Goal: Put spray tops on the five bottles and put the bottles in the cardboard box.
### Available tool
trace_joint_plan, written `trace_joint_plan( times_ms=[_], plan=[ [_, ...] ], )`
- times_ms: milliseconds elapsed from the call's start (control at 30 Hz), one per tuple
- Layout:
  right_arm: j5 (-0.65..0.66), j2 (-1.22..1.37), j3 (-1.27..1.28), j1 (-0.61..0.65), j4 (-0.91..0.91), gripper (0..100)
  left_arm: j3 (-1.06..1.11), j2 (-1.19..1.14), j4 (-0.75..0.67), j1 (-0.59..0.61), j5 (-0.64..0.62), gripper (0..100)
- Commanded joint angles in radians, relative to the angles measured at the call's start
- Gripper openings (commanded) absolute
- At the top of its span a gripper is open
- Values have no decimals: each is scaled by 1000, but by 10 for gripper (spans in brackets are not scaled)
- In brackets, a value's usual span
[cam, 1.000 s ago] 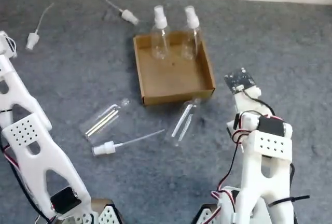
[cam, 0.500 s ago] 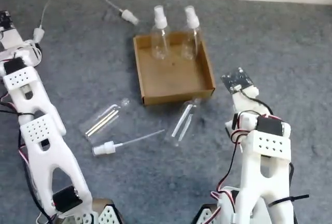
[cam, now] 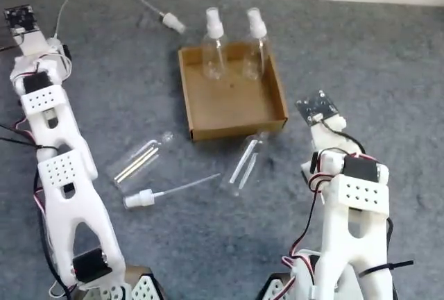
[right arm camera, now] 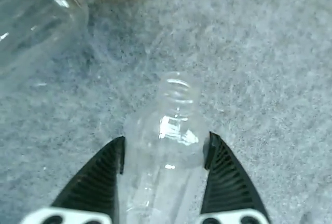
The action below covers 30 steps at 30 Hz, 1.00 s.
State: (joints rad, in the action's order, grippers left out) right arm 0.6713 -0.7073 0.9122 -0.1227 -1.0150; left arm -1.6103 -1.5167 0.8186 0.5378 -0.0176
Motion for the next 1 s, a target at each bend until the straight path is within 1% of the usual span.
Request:
trace_joint_plan(
  times_ms=[0, 200, 333, 533, 633, 700, 767, 867, 967],
  plan=[
    [5, -1, -5, 12, 15, 3, 51, 22, -98, -22, -8, 207],
    [5, -1, -5, 12, 15, 3, 160, 22, -192, 4, -6, 197],
    [5, -1, -5, 12, 15, 3, 191, 22, -227, 8, -6, 138],
    [5, -1, -5, 12, 15, 3, 188, 28, -227, 8, -6, 0],
    [5, -1, -5, 12, 15, 3, 183, 31, -206, 10, -6, 4],
    [5, -1, -5, 12, 15, 3, 130, 36, -138, 25, -6, 4],
    [5, -1, -5, 12, 15, 3, 58, 41, -15, 36, -6, 4],
    [5, -1, -5, 12, 15, 3, -76, 50, 242, 42, -6, 4],
    [5, -1, -5, 12, 15, 3, -54, 166, 497, 53, -3, 4]
  ],
)
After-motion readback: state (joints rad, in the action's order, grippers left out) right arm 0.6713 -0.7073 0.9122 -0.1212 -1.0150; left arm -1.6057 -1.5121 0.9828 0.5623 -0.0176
